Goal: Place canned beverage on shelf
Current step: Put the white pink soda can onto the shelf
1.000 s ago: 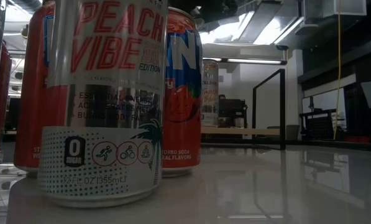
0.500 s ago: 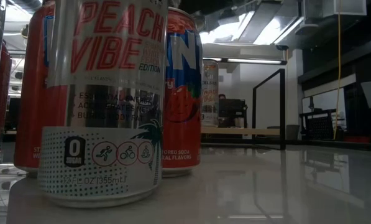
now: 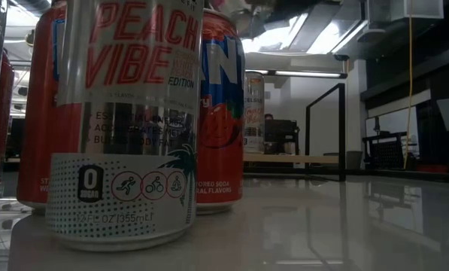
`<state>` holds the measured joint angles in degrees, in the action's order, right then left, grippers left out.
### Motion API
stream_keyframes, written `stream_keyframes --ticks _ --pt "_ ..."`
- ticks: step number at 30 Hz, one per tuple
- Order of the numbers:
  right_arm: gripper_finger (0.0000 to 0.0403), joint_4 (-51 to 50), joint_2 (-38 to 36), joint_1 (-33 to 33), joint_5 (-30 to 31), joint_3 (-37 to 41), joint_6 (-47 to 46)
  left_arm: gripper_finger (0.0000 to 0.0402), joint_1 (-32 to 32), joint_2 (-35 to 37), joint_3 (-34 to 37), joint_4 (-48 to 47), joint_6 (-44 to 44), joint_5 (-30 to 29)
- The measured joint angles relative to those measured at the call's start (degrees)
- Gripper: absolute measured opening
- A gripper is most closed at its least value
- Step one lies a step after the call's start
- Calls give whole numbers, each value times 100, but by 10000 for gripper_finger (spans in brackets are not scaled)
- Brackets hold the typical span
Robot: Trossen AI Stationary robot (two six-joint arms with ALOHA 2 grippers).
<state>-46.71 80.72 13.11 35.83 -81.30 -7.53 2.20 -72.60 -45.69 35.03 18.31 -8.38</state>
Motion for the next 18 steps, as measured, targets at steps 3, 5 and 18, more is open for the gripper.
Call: stream_keyframes --ticks 3,5,18 --pt "363 -188 -157 -198 -1199 0 41 238 0 0 0 -12 -257 540" --pt "363 -92 -178 -324 -1812 0 170 238 0 0 0 -33 -396 883" --pt "363 1058 113 -492 -2505 3 354 238 0 2 0 -606 -684 1918"
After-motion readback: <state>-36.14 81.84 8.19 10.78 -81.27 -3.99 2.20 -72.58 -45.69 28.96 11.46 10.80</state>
